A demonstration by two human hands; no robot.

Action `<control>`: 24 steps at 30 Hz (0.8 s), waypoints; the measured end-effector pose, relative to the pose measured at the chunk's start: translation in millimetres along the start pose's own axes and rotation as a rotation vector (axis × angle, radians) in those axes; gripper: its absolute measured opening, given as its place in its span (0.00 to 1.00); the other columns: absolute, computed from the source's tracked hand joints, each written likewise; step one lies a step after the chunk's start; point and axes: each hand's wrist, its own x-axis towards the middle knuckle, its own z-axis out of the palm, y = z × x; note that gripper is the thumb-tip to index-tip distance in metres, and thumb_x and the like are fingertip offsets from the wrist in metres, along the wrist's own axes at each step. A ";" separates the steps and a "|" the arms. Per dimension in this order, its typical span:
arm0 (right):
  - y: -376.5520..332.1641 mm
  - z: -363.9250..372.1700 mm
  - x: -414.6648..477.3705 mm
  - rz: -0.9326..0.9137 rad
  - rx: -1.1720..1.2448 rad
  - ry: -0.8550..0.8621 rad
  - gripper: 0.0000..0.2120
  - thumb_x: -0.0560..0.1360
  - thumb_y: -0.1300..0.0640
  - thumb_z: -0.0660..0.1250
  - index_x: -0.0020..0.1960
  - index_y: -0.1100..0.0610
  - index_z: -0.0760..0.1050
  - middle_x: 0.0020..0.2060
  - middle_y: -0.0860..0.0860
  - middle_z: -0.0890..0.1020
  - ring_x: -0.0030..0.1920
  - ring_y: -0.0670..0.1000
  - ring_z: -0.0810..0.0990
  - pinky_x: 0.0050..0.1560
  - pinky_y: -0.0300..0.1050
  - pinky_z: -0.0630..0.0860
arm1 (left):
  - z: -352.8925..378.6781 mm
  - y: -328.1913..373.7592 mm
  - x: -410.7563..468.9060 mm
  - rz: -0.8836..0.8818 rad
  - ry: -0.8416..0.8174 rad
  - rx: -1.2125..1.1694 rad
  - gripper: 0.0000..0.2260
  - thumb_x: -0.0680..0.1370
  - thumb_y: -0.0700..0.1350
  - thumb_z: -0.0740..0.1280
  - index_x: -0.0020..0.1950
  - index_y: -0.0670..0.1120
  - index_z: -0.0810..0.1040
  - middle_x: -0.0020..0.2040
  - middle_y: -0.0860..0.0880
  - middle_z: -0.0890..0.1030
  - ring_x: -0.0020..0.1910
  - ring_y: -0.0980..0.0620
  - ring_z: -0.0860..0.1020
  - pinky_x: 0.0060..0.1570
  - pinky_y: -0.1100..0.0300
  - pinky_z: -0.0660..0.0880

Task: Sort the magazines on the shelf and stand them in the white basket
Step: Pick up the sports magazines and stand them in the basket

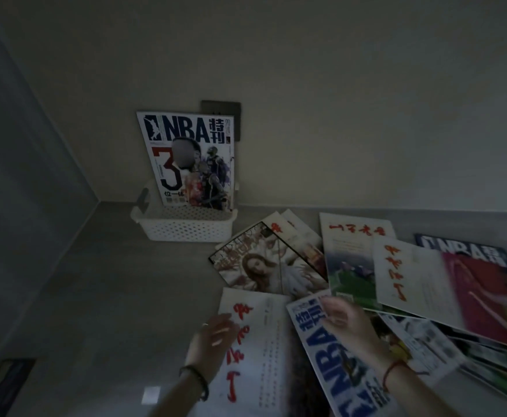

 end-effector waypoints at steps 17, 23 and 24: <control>83.4 -13.3 -105.2 -0.582 -1.214 0.080 0.24 0.79 0.50 0.32 0.73 0.56 0.35 0.74 0.54 0.33 0.74 0.52 0.34 0.72 0.41 0.35 | 133.4 -6.0 -63.2 -0.136 -0.243 -0.104 0.13 0.75 0.34 0.63 0.59 0.36 0.75 0.59 0.40 0.78 0.56 0.49 0.78 0.57 0.60 0.75; 84.5 -27.3 -99.7 -0.645 -1.179 -0.055 0.21 0.80 0.48 0.37 0.60 0.43 0.67 0.75 0.51 0.38 0.75 0.49 0.39 0.71 0.34 0.48 | 144.4 -0.9 -50.6 -0.274 -0.284 -0.186 0.13 0.74 0.39 0.68 0.57 0.37 0.77 0.58 0.37 0.79 0.53 0.40 0.79 0.54 0.47 0.78; 85.7 -27.3 -94.9 -0.671 -1.194 -0.001 0.22 0.80 0.48 0.37 0.58 0.42 0.68 0.76 0.51 0.40 0.75 0.49 0.39 0.70 0.33 0.53 | 145.6 1.4 -50.9 -0.268 -0.299 -0.182 0.15 0.73 0.40 0.68 0.59 0.38 0.76 0.58 0.38 0.79 0.52 0.40 0.80 0.48 0.49 0.81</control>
